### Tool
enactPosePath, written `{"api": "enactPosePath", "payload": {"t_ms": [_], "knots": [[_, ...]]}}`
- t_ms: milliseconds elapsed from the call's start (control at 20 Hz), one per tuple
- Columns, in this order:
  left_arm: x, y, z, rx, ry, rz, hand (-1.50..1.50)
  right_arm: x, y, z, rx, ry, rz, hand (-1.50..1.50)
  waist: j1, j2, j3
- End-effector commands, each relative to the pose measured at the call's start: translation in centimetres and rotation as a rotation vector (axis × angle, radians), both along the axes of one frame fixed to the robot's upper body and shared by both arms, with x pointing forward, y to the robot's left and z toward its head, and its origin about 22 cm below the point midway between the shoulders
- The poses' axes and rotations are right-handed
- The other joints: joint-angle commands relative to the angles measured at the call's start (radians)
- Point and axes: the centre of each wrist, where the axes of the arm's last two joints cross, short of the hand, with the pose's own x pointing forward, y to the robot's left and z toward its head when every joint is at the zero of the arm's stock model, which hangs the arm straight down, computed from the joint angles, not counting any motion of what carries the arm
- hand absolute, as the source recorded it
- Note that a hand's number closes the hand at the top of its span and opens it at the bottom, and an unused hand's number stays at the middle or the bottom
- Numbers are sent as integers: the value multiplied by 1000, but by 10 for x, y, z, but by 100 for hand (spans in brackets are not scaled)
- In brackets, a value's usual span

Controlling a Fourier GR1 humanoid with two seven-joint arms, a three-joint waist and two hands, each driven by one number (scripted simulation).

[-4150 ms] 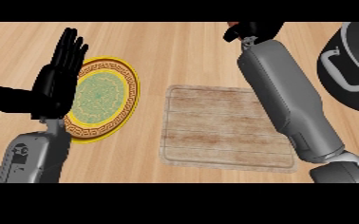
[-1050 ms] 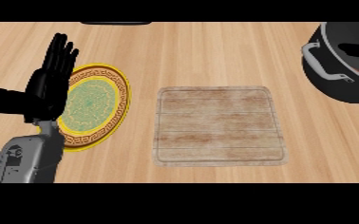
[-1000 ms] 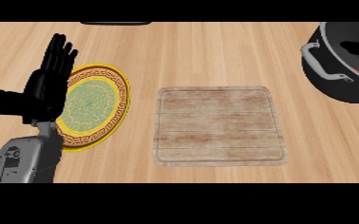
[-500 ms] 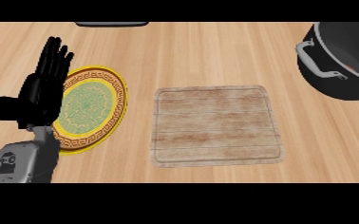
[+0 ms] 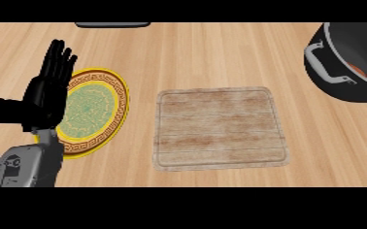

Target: Pick the sweet potato from the cutting board and place it in the pot

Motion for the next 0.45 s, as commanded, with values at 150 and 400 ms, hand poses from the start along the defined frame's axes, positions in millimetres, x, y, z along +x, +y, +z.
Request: {"api": "enactPosePath", "payload": {"t_ms": [150,400], "knots": [[-1,-12,12,6,-11,-13,0,-82,-22,-4,-17,-33,-16,-150,3,1,1],[4,-1,21,-8,4,-27,0,-116,-29,14,-28,-13,-40,-150,5,1,0]]}}
